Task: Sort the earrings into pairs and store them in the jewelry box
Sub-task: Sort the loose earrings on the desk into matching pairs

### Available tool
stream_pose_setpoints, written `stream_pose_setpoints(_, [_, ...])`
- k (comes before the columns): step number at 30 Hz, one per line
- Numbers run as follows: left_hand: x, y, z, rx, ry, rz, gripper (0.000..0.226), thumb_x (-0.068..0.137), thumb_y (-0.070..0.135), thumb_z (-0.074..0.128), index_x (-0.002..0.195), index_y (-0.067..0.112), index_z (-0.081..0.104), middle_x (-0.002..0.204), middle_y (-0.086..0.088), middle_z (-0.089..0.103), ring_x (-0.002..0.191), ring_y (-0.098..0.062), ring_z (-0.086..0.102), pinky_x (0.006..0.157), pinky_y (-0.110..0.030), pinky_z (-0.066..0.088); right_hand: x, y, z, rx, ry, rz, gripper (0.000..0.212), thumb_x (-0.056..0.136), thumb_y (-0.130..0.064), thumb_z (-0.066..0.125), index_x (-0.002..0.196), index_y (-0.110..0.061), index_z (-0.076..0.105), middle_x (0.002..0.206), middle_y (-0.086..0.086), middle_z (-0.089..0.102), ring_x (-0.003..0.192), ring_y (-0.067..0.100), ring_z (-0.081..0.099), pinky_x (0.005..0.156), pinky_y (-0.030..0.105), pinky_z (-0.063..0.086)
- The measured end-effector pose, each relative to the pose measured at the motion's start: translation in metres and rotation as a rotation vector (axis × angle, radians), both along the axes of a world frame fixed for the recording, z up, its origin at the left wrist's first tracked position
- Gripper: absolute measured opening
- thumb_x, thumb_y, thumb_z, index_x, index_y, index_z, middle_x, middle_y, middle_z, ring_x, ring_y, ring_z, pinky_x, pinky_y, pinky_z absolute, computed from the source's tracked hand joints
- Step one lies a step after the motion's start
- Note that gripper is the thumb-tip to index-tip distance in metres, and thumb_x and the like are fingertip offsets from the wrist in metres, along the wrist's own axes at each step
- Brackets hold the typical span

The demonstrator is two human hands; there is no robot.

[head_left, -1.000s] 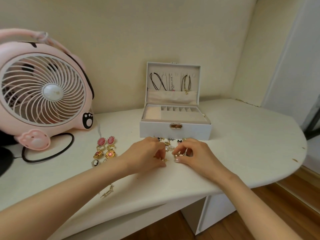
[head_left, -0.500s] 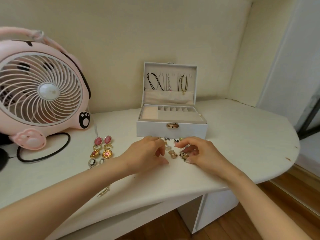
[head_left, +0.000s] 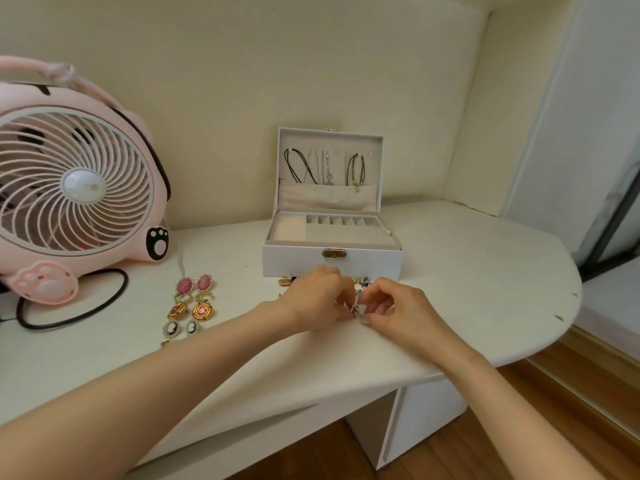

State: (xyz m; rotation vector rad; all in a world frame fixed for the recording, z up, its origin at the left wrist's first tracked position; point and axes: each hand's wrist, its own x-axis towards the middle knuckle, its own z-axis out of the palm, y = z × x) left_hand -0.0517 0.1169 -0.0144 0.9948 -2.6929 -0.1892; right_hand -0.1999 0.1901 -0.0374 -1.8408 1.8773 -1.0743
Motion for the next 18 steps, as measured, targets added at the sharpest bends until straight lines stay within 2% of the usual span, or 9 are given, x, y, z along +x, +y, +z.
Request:
stream_pose_setpoints(4, [-0.003,0.001,-0.005,0.005,0.029,-0.015,0.019,0.084,0.031,0.063,0.098,0.018,0.062,0.105,-0.002,0.057,0.107,-0.021,0.047,0.08,-0.032,0.039,-0.004,0.001,0.0,-0.011,0.016,-0.018,0.021,0.078,-0.004,0.063,0.084,-0.023,0.066,0.082,-0.002,0.067,0.071,0.011,0.059,0.065,0.007,0.043])
stream_pose_setpoints(7, [-0.002,0.002,-0.003,-0.028,0.051,-0.036,0.017,0.085,0.032,0.061,0.097,0.019,0.06,0.103,0.001,0.057,0.105,-0.018,0.046,0.076,-0.03,0.038,-0.005,0.0,0.001,-0.023,0.0,-0.058,0.018,0.078,-0.006,0.064,0.08,-0.023,0.07,0.082,-0.004,0.07,0.066,0.004,0.057,0.063,0.004,0.04])
stream_pose_setpoints(12, [0.011,0.002,0.011,0.032,0.17,-0.068,0.013,0.086,0.029,0.062,0.092,0.018,0.06,0.084,0.012,0.057,0.081,-0.012,0.05,0.069,-0.025,0.038,-0.007,-0.003,0.002,-0.01,0.039,-0.072,0.011,0.083,-0.015,0.066,0.083,-0.02,0.075,0.08,-0.008,0.07,0.07,-0.004,0.056,0.065,0.003,0.038])
stream_pose_setpoints(15, [0.024,0.001,0.017,0.098,0.212,-0.061,0.013,0.085,0.024,0.064,0.093,0.014,0.062,0.084,0.009,0.06,0.076,-0.012,0.051,0.069,-0.026,0.042,-0.007,-0.004,0.002,0.011,0.082,-0.05,0.008,0.081,-0.018,0.07,0.085,-0.021,0.076,0.085,-0.006,0.067,0.078,0.002,0.056,0.07,0.008,0.039])
stream_pose_setpoints(18, [0.041,0.0,0.019,0.155,0.222,-0.046,0.012,0.083,0.022,0.066,0.091,0.014,0.062,0.085,0.003,0.064,0.073,-0.013,0.051,0.07,-0.03,0.045,-0.002,-0.004,0.003,0.047,0.172,-0.042,0.012,0.075,-0.016,0.076,0.086,-0.02,0.075,0.083,-0.004,0.061,0.078,0.009,0.055,0.072,0.017,0.04])
